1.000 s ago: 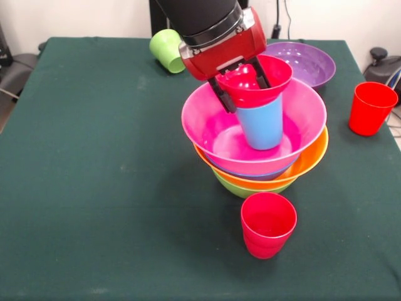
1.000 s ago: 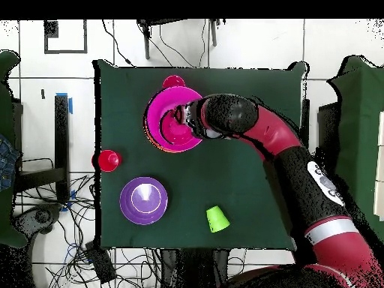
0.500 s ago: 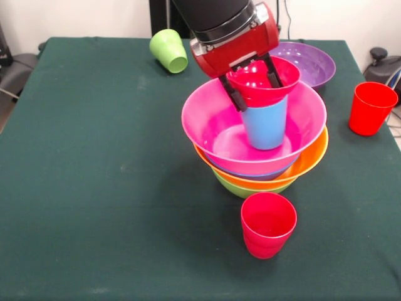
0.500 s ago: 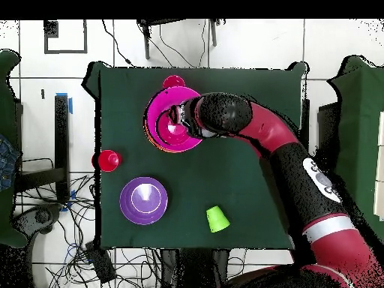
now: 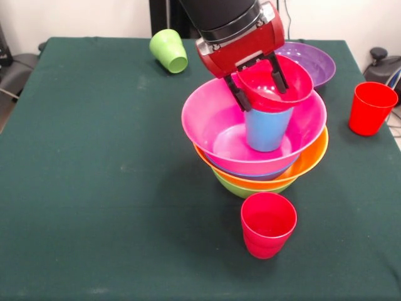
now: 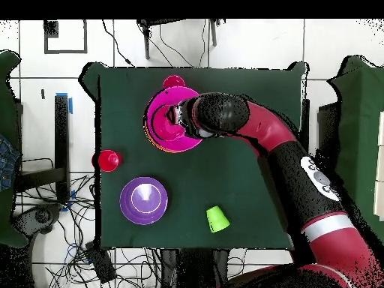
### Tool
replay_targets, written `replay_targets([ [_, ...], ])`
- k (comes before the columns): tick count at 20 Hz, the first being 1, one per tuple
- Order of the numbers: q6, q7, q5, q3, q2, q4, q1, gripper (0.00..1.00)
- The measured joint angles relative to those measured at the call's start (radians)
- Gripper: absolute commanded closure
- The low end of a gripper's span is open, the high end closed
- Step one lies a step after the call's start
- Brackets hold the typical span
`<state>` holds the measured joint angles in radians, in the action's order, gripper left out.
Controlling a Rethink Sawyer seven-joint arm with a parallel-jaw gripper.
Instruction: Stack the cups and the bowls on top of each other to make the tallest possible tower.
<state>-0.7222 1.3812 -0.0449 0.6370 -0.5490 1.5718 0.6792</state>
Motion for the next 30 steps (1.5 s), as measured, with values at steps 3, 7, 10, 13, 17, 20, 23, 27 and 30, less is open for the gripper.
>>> replay_targets([
  [3,0.005,0.0,-0.007,0.004,0.0,0.0,0.0,0.0],
  [7,0.007,0.0,-0.017,0.012,0.001,0.0,0.0,0.0],
  [10,0.007,0.0,-0.022,0.017,0.001,0.0,0.0,0.0],
  [13,0.007,0.0,-0.023,0.022,0.002,0.0,0.0,0.0],
  [17,0.008,0.0,-0.026,0.029,0.003,0.0,0.0,0.0],
  [20,0.007,0.0,-0.027,0.036,0.004,0.0,0.0,0.0],
  [23,0.007,0.0,-0.029,0.042,0.004,0.0,0.0,0.0],
  [27,0.007,0.0,-0.03,0.045,0.004,0.0,0.0,0.0],
  [30,0.007,0.0,-0.034,0.045,0.005,-0.003,0.0,0.0],
])
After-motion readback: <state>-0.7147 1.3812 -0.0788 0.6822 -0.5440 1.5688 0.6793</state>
